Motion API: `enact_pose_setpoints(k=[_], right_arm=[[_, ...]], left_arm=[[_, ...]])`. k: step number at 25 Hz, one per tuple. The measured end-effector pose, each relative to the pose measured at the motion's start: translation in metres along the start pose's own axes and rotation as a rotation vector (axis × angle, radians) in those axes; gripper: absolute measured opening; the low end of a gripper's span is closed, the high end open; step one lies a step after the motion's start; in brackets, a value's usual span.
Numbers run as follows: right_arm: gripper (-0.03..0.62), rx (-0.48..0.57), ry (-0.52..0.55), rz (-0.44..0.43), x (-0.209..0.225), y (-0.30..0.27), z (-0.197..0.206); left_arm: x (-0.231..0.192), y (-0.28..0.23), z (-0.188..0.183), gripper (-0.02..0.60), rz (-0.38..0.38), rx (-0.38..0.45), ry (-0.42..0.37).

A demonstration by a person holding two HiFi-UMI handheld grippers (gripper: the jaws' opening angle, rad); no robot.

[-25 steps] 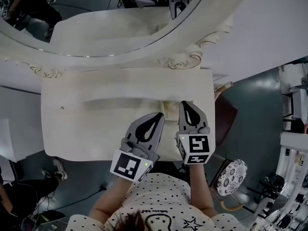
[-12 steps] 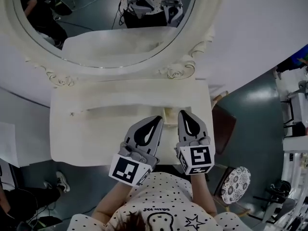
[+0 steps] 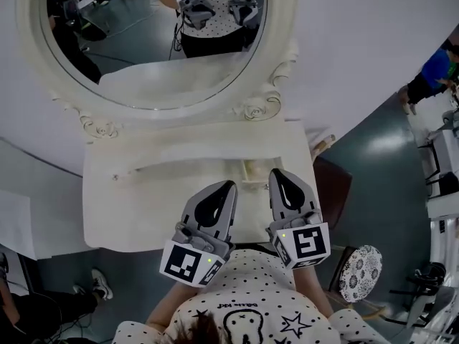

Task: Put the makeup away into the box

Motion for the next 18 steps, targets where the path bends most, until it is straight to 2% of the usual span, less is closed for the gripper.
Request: enact_pose_setpoints(k=[9,18], right_arm=[[0.006,0.042,0.005,-0.045,-0.013,0.035,0.006],[0.006,0.039,-0.005,-0.047,-0.012,0.053,0.016]], left_arm=[[0.014,0.017,-0.002,-0.005,0.019,-0.006,-0.013],[0.022,0.025,0.001,-0.005,0.029,-0.026,-0.014]])
Point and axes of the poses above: the fingertips, and each gripper's own axes: y backward along the fingers, x to its right, z out of its underside, the point moved 9 cm from there along y, backward along the fingers, and after that the axes turned 14 degrees about -y, right-handed, at the moved point
